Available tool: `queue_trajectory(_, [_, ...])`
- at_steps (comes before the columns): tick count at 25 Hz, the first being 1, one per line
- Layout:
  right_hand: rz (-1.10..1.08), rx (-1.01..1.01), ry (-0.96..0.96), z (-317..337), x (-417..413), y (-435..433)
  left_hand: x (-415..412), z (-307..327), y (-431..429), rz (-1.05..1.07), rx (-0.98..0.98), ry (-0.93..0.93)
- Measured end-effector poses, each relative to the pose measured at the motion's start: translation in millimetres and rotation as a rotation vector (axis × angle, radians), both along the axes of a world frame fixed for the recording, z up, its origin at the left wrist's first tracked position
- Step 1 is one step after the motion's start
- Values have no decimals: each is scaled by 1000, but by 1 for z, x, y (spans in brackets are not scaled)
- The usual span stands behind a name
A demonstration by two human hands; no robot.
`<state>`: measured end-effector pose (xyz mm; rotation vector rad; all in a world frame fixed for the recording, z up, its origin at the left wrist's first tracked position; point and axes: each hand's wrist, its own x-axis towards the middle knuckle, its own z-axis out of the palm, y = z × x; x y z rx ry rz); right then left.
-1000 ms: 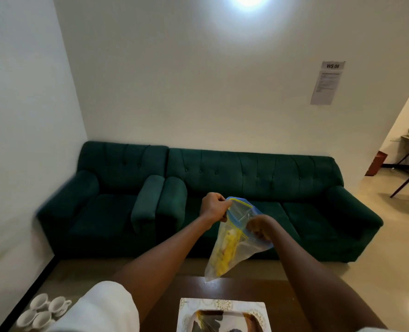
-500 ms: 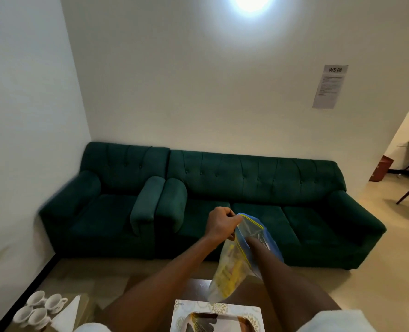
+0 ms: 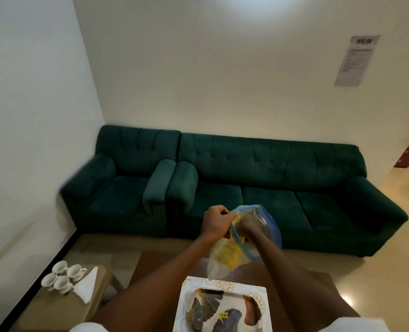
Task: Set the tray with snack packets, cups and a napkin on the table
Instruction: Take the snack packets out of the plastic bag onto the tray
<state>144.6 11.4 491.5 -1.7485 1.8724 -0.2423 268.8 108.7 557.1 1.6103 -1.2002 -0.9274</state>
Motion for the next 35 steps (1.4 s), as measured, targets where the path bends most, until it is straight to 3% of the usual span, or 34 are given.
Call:
queue_trajectory(4, [5, -19, 28, 37, 4, 18, 16, -24, -8, 92, 69, -42])
queue_trajectory(8, [33, -157, 81, 40, 4, 32, 29, -44, -16, 169, 135, -99])
queue_trajectory(13, [60, -298, 16, 37, 14, 47, 46, -80, -28, 153, 187, -153])
queue_trajectory(17, [-54, -293, -57, 36, 23, 46, 55, -100, -27, 121, 128, -130])
queue_trajectory(20, [-35, -220, 78, 28, 32, 47, 55, -109, -24, 87, 83, -147])
queue_trajectory(23, [-54, -122, 50, 28, 45, 40, 54, -106, -19, 28, 51, -216])
queue_trajectory(27, [42, -109, 38, 40, 54, 29, 79, -115, -23, 91, 181, -168])
queue_trajectory(29, [84, -165, -49, 48, 56, 33, 95, -119, -27, 121, 239, -138])
queue_trajectory(35, [-125, -126, -643, 53, 57, 49, 140, -148, -20, 225, 277, -13])
